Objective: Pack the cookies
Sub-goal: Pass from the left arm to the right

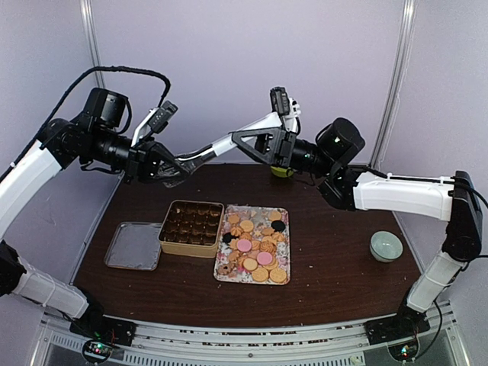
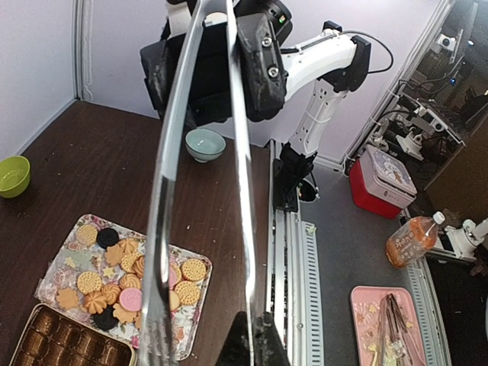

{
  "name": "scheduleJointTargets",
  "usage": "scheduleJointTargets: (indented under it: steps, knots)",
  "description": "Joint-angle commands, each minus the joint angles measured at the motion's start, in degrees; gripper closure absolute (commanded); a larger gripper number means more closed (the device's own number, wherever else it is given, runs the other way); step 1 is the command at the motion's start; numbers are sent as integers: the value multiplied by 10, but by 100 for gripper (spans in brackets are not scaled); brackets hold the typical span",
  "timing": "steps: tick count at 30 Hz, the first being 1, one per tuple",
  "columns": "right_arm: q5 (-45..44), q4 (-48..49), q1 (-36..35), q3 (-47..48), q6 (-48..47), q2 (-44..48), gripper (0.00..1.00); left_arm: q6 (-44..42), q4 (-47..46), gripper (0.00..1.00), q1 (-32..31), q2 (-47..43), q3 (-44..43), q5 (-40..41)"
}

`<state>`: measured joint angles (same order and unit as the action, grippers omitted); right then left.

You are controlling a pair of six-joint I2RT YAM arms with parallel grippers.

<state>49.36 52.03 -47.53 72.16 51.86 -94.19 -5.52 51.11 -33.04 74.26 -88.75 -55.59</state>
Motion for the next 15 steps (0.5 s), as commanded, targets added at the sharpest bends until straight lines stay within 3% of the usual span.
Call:
scheduleJointTargets:
  steps: [1, 11, 13, 15]
  knots:
    - [23, 1, -2, 24, -3, 8, 61, -11, -7, 100, 3, -2, -17, -8]
    - [-4, -48, -2, 4, -51, 38, 73, -40, 15, 98, 3, -3, -23, 35]
    - [-13, -69, -2, 1, -68, 47, 75, -54, 24, 88, 3, -2, -28, 52]
    - [-25, -93, -1, -5, -89, 58, 76, -72, 42, 65, 3, 2, -38, 76]
